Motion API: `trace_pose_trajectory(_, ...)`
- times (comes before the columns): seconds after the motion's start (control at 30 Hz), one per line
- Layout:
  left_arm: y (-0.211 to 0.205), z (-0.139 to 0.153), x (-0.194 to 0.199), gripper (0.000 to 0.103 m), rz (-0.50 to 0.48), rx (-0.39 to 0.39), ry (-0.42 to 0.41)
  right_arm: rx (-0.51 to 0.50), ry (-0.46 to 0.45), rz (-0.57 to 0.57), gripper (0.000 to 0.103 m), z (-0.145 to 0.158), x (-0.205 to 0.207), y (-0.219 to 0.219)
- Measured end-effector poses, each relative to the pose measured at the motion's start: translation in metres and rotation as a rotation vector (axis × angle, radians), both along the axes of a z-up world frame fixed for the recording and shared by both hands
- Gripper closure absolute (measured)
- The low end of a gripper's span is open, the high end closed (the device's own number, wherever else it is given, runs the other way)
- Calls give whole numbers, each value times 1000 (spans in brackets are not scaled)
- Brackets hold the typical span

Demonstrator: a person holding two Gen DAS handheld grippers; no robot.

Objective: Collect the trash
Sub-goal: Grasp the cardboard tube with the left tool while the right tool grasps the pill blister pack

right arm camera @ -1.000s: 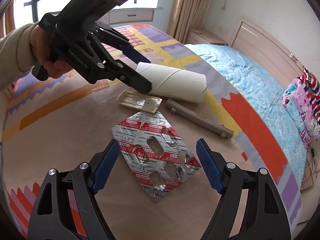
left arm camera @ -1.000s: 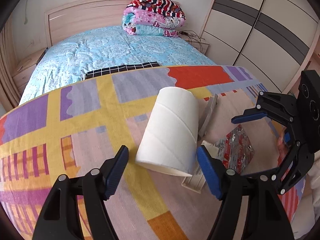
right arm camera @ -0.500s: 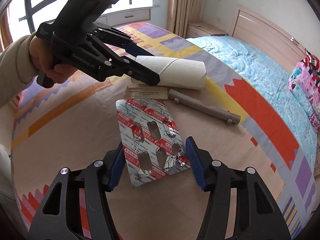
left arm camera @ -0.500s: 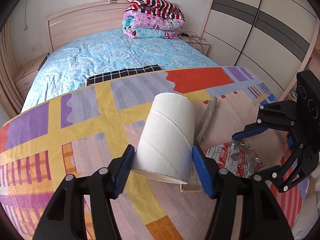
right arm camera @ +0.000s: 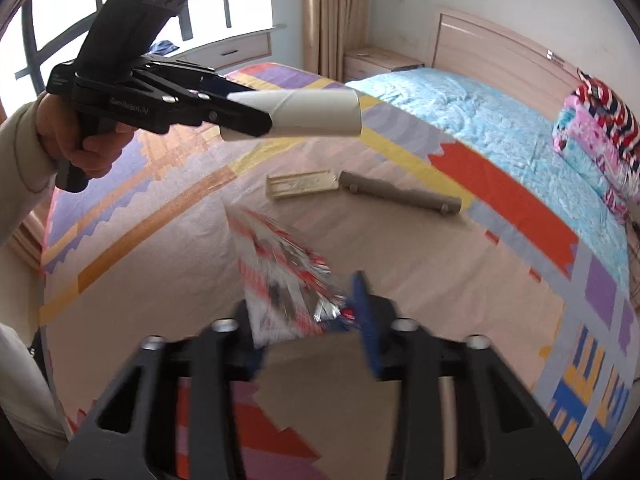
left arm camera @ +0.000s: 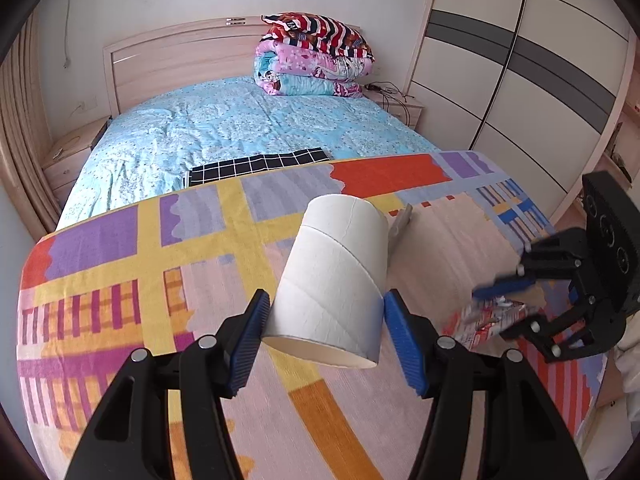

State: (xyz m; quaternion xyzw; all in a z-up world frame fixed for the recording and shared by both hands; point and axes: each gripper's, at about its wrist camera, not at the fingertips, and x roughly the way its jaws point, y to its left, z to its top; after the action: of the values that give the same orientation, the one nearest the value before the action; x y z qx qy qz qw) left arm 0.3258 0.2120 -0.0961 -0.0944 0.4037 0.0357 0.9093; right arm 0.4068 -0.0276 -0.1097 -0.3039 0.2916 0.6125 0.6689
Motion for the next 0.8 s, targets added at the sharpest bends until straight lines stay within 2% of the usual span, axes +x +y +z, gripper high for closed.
trace_pose_trajectory(0.13,-7,3,-13,46,-2,6,5,-18,-19,-14,83,-6,-17,-7)
trace_pose_trajectory(0.17,-8,5,-17,46,-1,5,4,-21,-20,-23,70,-6,-21,-9)
trace_pose_trajectory(0.23,-9,10,-23,46,-2,4,-3,-8,-17,-42,51,-3,-23,-14)
trace_pose_trajectory(0.37,-9,18,-32,46,8,-2,-13,15,2,-75,51,5,-22,-19)
trace_pose_trajectory(0.5,-10,22,-39,46,9,-4,-17,-29,-25,-124,51,1,-20,-14)
trace_pose_trajectory(0.53,-9,22,-41,46,11,-5,-19,-39,-34,-131,49,0,-20,-13)
trace_pose_trajectory(0.57,-8,23,-42,46,14,-7,-19,-52,-46,-139,38,-3,-21,-13)
trace_pose_trajectory(0.6,-7,23,-43,46,17,-10,-20,-62,-55,-143,33,-5,-21,-14)
trace_pose_trajectory(0.7,-5,24,-45,46,22,-18,-21,-68,-108,-178,32,-11,-21,-18)
trace_pose_trajectory(0.8,-4,24,-45,46,22,-16,-24,-53,-97,-196,32,-12,-16,-18)
